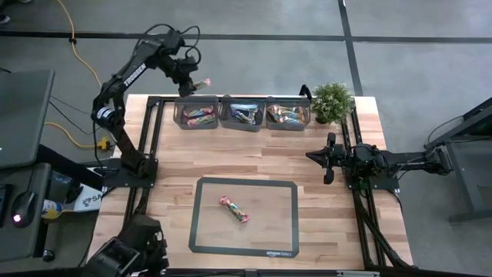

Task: Pick and place Granola Bars by type
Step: Put the red granola bar into the left black bin

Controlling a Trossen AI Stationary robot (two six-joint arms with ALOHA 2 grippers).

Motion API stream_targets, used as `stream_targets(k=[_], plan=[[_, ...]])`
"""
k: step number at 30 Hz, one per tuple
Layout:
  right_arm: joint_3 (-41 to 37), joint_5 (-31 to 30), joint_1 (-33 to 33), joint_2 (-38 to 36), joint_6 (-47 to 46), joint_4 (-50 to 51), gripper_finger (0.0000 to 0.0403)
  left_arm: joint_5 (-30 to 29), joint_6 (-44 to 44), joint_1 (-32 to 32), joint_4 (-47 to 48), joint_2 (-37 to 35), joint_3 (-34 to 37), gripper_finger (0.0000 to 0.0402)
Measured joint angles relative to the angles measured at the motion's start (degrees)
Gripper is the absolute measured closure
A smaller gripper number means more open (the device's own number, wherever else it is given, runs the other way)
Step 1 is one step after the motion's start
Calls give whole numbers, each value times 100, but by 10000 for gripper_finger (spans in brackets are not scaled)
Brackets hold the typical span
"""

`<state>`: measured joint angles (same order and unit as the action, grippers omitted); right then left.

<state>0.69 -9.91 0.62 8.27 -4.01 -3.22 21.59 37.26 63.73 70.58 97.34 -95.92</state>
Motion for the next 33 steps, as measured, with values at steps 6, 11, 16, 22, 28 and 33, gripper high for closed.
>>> stream_targets(k=[6, 11, 16, 22, 28, 33], plan=[[0, 0, 2, 0, 0, 0, 402, -426, -47, -354, 371, 162, 84, 326], [0, 0, 2, 0, 0, 0, 402, -716, -151, -578, 222, 155, 785, 326], [0, 0, 0, 0, 0, 0, 402, -1029, -384, -563, -371, 158, 1583, 326], [0, 0, 2, 0, 0, 0, 402, -1168, -355, -628, -1005, 158, 2009, 326], [0, 1, 1, 0, 0, 0, 402, -1928, 195, -912, -1603, 158, 2293, 325], [0, 0, 0, 0, 0, 0, 402, -1809, 809, -1124, -1771, 155, 2462, 325]])
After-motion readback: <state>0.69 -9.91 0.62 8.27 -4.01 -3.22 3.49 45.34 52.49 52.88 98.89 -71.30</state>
